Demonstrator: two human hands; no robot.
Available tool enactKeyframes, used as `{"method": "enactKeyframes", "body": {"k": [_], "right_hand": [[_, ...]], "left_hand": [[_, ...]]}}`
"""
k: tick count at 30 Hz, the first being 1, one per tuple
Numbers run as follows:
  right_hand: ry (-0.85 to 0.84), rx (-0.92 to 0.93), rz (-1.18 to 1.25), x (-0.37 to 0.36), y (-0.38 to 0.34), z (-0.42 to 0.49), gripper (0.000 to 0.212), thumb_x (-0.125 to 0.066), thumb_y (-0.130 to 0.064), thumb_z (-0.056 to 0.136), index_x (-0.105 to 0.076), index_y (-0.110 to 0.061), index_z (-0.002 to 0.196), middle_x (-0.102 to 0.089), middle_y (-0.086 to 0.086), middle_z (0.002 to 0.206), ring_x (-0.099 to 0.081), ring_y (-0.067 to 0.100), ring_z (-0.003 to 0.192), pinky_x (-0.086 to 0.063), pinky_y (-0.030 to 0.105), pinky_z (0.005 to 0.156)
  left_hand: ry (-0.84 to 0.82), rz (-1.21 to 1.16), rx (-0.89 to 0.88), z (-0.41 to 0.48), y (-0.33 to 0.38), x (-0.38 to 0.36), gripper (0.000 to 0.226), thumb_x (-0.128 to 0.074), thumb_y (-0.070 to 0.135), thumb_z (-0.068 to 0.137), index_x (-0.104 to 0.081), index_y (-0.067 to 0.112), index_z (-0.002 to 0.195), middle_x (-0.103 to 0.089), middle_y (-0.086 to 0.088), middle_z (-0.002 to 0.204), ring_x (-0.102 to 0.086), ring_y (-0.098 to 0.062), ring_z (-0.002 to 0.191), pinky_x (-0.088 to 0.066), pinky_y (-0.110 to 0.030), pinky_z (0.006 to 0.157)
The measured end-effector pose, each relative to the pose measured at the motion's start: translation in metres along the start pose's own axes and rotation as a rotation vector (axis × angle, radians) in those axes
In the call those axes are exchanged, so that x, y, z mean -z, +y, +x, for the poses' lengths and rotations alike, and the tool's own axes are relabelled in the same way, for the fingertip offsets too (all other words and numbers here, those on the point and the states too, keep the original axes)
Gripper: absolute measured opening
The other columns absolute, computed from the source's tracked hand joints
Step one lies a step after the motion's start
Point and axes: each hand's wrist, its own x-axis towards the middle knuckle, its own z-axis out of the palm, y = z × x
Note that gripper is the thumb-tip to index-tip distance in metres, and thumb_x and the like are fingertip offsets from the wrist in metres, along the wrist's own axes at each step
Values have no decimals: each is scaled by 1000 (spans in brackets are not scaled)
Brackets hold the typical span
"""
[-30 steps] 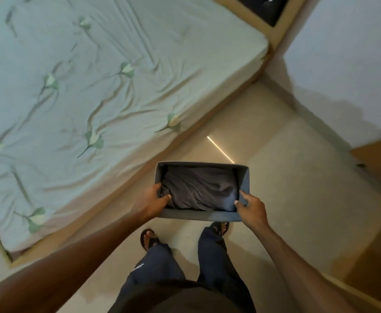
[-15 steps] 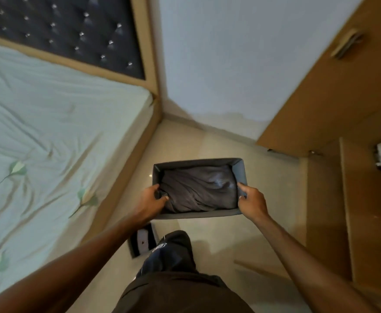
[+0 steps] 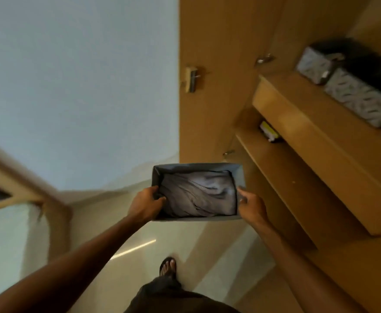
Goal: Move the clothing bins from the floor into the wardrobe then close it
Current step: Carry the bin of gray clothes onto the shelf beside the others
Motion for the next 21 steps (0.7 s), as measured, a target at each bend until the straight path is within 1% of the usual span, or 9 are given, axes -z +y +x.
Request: {"method": "enactKeyframes", "body": {"k": [5,6,7,9,12,15,17,19,21], "right_hand": [[196,-112,72,57,6,45,45,-41,-7,95,-51,-18,138,-59,17,132,-60,36,106,-50,37,88],[240,-135,93,73,9,53,44,-40,-7,96,-50,-18,138,-58,16,133,-61,34,101,-50,34,82],[272,-151,109,85,11,59,44,-40,-8,97,-49,-19,139,-61,17,128,-62,29,84,-48,29,70],[362,-185,144,113,17,71,45,-39,-9,98,-48,-21,140,-68,18,96,-43,17,49,-34,22,48],[493,-202,171,156,26,83,45,-39,-7,97,-50,-23,138,-67,14,82,-33,15,40,-28,23,42],[575,-207,184,196,39,96,45,-40,-7,96,-54,-27,135,-64,7,69,-34,16,39,-28,23,45],[636,-222,196,221,51,106,46,-41,-7,95,-56,-28,132,-72,9,101,-45,13,47,-33,21,49],[692,-227,209,246,64,113,46,-42,-6,93,-58,-27,131,-62,8,130,-59,17,67,-42,21,58],[738,-240,228,267,78,115,44,-43,-6,93,-58,-25,130,-58,7,135,-65,30,97,-53,31,74]], "left_hand": [[-78,94,-227,92,95,6,38,-58,36,77,-68,22,111,-72,-10,108,-66,-33,102,-54,-40,85],[-93,90,-282,108,120,3,35,-59,31,81,-68,22,113,-71,-9,109,-65,-33,102,-53,-38,84],[-105,83,-324,120,138,-1,32,-59,25,84,-67,20,115,-70,-7,110,-65,-32,103,-52,-36,83],[-171,50,-413,144,182,-10,29,-56,15,89,-66,14,116,-66,-1,106,-62,-26,99,-46,-31,80],[-264,-20,-561,178,240,-27,18,-54,0,87,-66,2,100,-69,-14,99,-63,-30,91,-53,-37,76],[-272,-42,-691,203,296,-49,15,-54,-2,84,-65,1,94,-68,-19,95,-62,-29,87,-50,-33,71],[-288,-39,-750,212,333,-65,23,-52,-4,84,-66,0,101,-66,-14,94,-60,-26,87,-49,-21,67],[-317,19,-802,219,368,-82,30,-50,-7,84,-65,2,109,-65,-9,97,-58,-21,86,-40,-7,57],[-328,74,-846,230,400,-102,42,-50,-3,84,-62,8,122,-67,-9,109,-61,-23,94,-43,-15,67]]}}
